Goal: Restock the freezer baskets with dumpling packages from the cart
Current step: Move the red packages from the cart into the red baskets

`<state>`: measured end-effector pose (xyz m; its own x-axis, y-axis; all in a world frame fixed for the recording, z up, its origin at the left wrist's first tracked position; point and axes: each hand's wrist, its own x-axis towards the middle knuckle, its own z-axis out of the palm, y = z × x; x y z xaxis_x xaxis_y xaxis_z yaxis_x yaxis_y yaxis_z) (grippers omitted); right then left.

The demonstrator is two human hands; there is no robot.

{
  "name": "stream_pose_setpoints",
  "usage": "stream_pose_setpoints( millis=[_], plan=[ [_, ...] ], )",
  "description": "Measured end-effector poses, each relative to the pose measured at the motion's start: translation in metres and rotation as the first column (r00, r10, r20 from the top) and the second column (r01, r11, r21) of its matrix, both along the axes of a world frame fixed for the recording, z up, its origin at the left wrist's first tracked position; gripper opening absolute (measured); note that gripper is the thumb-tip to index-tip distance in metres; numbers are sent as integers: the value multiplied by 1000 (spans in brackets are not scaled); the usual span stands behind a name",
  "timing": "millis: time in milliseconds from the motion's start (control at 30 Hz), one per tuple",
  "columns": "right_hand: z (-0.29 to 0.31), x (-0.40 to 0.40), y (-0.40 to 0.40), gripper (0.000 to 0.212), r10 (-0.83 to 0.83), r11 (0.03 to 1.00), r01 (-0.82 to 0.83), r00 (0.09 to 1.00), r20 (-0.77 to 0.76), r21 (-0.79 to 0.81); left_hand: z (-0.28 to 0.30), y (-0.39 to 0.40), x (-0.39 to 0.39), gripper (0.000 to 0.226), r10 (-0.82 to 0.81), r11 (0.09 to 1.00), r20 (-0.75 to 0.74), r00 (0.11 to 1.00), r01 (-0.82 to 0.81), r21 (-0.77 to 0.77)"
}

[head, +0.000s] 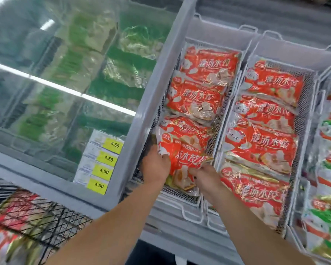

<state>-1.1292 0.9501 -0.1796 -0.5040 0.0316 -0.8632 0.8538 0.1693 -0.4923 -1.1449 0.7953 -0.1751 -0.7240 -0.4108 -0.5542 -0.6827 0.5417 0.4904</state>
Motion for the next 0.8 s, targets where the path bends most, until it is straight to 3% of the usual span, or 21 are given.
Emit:
stream_pose_setpoints(
  millis=[100, 200, 300, 400, 533, 667, 800],
  plan=[
    [-6, -3, 0, 25, 91, 996, -89, 994, 60, -29, -7, -7, -3, 52, -80, 995, 111, 991, 86, -49],
    [5, -4, 4, 40, 235, 970, -236, 972, 26, 52, -10, -6, -1, 47, -230, 972, 174, 958, 233, -2],
    [15, -5, 11, 24, 304, 947, -299, 953, -21, 117, -11, -3, 0, 35, -348, 937, 195, 917, 339, 82],
    [26, -5, 17, 17, 361, 919, -347, 931, -50, 186, -3, -2, 1, 31, -348, 935, 180, 920, 327, 133],
    [39, 0, 22, 34, 427, 875, -399, 903, -45, 274, 15, -1, 5, 38, -370, 927, 163, 914, 353, 127],
    [68, 18, 39, 35, 492, 841, -429, 860, -136, 331, 43, 3, 24, 38, -368, 924, 92, 925, 353, 144],
    [95, 45, 54, 40, 560, 800, -443, 794, -237, 406, 82, 5, 59, 63, -272, 953, -38, 962, 274, 126]
  ],
)
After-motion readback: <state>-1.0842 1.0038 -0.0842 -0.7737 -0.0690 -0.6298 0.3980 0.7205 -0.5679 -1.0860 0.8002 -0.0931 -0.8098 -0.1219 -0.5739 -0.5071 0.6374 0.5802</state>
